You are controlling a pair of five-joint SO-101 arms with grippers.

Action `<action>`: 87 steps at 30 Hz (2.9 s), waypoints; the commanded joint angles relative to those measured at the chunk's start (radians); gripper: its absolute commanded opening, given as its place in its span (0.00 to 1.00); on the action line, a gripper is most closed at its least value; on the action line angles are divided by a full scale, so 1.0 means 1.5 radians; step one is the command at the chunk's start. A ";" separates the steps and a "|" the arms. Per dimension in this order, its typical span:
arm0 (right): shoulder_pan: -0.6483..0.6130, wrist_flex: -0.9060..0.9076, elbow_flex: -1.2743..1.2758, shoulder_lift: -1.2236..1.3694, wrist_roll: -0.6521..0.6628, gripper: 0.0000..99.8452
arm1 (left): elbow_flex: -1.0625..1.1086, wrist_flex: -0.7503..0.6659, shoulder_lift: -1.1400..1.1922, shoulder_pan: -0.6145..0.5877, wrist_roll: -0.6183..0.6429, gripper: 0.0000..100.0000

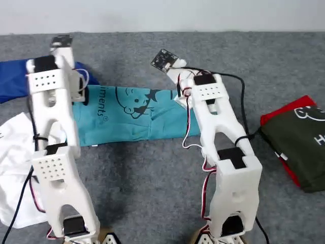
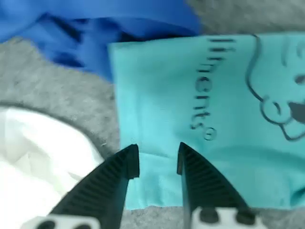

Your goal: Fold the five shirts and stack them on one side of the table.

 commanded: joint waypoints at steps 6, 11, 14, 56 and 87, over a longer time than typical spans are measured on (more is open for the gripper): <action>0.011 0.247 -0.034 -0.130 -0.007 0.37 | -0.006 -0.003 -0.006 -0.080 0.063 0.20; 0.011 0.281 -0.034 -0.137 -0.008 0.37 | -0.009 -0.058 0.023 -0.072 0.064 0.24; 0.011 0.281 -0.033 -0.139 -0.008 0.37 | -0.011 -0.070 0.080 -0.068 0.064 0.24; 0.127 0.316 0.033 -0.324 -0.074 0.37 | -0.200 0.014 0.153 0.073 0.064 0.01; 0.309 0.376 0.298 -0.706 -0.034 0.37 | -0.287 -0.052 0.117 0.554 0.063 0.01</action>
